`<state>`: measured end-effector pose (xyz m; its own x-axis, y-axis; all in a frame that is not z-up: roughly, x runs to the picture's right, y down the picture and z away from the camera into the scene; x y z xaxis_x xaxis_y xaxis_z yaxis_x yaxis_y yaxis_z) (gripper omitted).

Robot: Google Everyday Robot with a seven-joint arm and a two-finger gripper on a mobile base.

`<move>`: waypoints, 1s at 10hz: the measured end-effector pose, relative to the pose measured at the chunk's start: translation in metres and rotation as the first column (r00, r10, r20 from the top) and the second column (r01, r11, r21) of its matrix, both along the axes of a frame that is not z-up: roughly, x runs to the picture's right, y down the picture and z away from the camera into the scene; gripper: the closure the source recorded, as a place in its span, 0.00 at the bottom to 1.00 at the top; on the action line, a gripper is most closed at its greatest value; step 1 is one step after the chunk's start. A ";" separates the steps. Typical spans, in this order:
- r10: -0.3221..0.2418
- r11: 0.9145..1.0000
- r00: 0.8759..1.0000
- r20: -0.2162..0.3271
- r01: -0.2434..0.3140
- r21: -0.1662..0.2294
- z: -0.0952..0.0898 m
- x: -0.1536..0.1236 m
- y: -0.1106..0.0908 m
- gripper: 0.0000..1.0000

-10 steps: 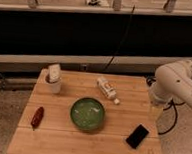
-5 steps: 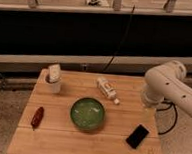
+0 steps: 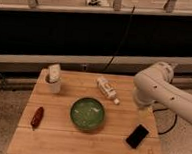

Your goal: Pick up the ceramic bowl

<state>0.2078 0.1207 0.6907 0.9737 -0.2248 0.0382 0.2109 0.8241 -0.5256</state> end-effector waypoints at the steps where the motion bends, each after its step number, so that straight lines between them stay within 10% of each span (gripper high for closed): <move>1: -0.033 0.999 0.999 0.013 0.033 0.002 0.002 -0.012 0.001 0.20; 10: -0.273 0.962 0.956 0.105 0.273 0.015 0.008 -0.059 0.013 0.20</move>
